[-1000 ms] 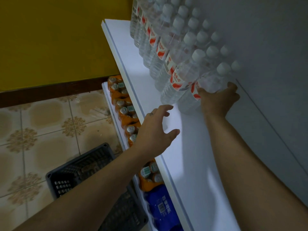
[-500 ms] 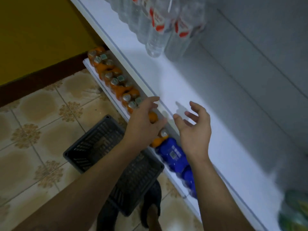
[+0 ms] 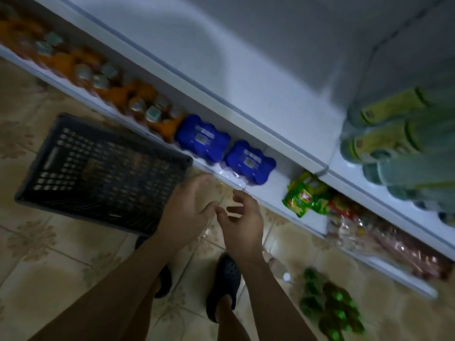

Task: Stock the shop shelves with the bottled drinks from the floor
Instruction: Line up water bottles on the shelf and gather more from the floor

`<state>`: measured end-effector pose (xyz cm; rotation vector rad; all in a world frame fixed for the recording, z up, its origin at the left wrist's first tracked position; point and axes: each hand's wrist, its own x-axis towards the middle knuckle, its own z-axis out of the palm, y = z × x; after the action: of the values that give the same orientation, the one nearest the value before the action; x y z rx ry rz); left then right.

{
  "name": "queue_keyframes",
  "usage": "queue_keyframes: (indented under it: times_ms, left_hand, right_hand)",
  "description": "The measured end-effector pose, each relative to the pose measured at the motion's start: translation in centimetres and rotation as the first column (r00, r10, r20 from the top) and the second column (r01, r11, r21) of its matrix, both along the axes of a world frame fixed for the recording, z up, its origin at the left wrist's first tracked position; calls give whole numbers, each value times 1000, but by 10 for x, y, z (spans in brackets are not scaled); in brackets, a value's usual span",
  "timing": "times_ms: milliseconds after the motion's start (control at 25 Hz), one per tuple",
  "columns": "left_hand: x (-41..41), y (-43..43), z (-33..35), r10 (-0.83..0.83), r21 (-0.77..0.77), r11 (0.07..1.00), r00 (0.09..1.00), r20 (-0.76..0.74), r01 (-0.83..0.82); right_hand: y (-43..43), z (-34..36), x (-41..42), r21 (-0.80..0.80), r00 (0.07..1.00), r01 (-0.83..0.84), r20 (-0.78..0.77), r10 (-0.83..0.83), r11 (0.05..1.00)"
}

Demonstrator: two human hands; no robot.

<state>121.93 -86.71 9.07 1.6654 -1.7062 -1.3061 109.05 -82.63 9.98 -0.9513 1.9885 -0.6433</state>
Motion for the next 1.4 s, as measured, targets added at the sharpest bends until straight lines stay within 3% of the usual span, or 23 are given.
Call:
queue_keyframes:
  times_ms: [160,320,560,680,1040,1400]
  left_hand:
    - [-55,75,-42,-184,154,974,978,102,168]
    - [-105,127,-80,-254,227,950,954,158,216]
    - [-193,170,-135,-385,328,893,901,198,309]
    - [-233,189,-158,-429,354,866,889,163,353]
    - [-264,239,-215,-533,493,782,819,212,381]
    - [-226,231,-194,-493,494,806,832,253,327]
  right_hand:
    - [73,-39,-56,122,995,90,36,-95,988]
    - [138,-78,-112,258,993,72,71,-93,963]
    - [220,-159,-221,513,986,141,-154,-71,847]
    - [245,-194,-245,626,985,131,-167,-32,769]
    - [260,-288,-266,682,982,166,-178,-60,713]
    - [261,-244,-255,592,979,197,-77,-188,782]
